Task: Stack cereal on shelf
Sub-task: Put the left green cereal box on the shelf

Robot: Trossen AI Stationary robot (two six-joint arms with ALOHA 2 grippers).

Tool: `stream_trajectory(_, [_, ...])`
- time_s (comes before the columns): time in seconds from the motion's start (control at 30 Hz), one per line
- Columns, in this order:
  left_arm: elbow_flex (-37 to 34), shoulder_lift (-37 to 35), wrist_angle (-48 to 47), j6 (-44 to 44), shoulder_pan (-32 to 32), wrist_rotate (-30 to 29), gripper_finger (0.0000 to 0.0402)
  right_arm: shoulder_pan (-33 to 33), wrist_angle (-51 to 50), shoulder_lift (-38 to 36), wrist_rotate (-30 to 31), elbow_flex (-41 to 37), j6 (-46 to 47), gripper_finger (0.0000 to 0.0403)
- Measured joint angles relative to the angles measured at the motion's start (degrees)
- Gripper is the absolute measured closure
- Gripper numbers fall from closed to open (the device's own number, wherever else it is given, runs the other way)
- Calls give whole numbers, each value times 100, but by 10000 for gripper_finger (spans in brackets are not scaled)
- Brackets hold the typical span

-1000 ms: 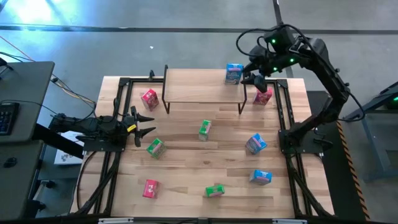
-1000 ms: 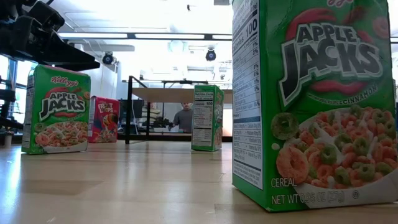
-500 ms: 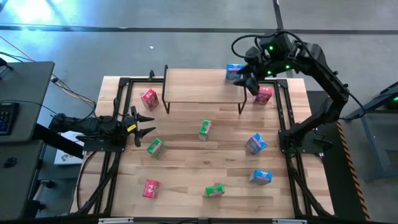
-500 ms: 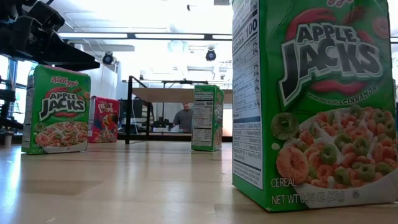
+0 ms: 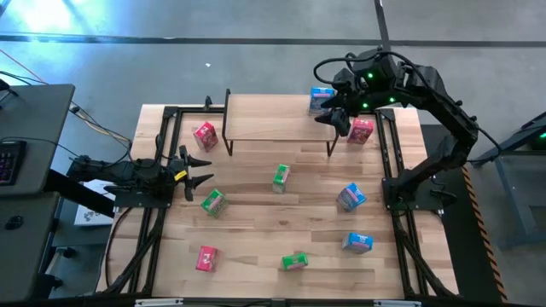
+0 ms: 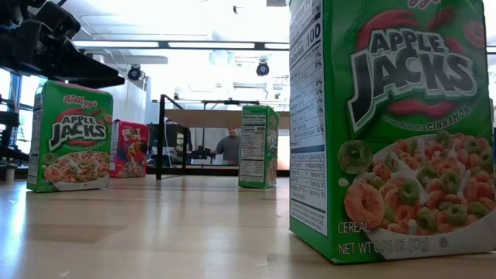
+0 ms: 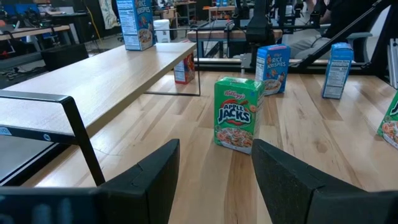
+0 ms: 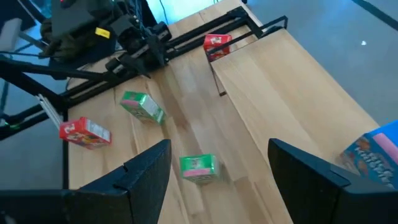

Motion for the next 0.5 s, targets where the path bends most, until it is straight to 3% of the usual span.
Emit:
stream_trajectory(0.2, [0, 1, 96, -93, 1, 5, 212, 47, 336, 2, -2, 1, 201, 143])
stream_trajectory(0.5, [0, 1, 1580, -1755, -1, -288, 212, 45, 514, 2, -2, 1, 494, 143])
